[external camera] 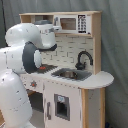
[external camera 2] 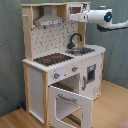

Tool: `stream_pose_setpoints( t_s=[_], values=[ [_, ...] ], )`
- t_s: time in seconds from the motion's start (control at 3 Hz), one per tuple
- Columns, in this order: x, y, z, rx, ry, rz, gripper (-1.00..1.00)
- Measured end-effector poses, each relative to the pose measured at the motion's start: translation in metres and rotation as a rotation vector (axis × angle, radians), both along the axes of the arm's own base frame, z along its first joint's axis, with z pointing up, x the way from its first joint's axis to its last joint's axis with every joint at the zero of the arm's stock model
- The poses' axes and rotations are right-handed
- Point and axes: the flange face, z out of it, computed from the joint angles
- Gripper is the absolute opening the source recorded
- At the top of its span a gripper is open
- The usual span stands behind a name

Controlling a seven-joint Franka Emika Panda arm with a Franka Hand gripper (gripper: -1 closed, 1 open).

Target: Play with the kitchen

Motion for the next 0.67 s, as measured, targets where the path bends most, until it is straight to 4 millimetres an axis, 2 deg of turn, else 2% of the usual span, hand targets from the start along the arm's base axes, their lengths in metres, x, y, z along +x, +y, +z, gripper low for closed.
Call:
stream_pose_setpoints(
  t_s=[0.33,0.67],
  values=[
    [-0.004,-0.01,0.004,0.004,0.004,0.058,1.0],
    [-0.036,0.01,0.002,-0.019,-0.007,0.088,1.0]
  ],
)
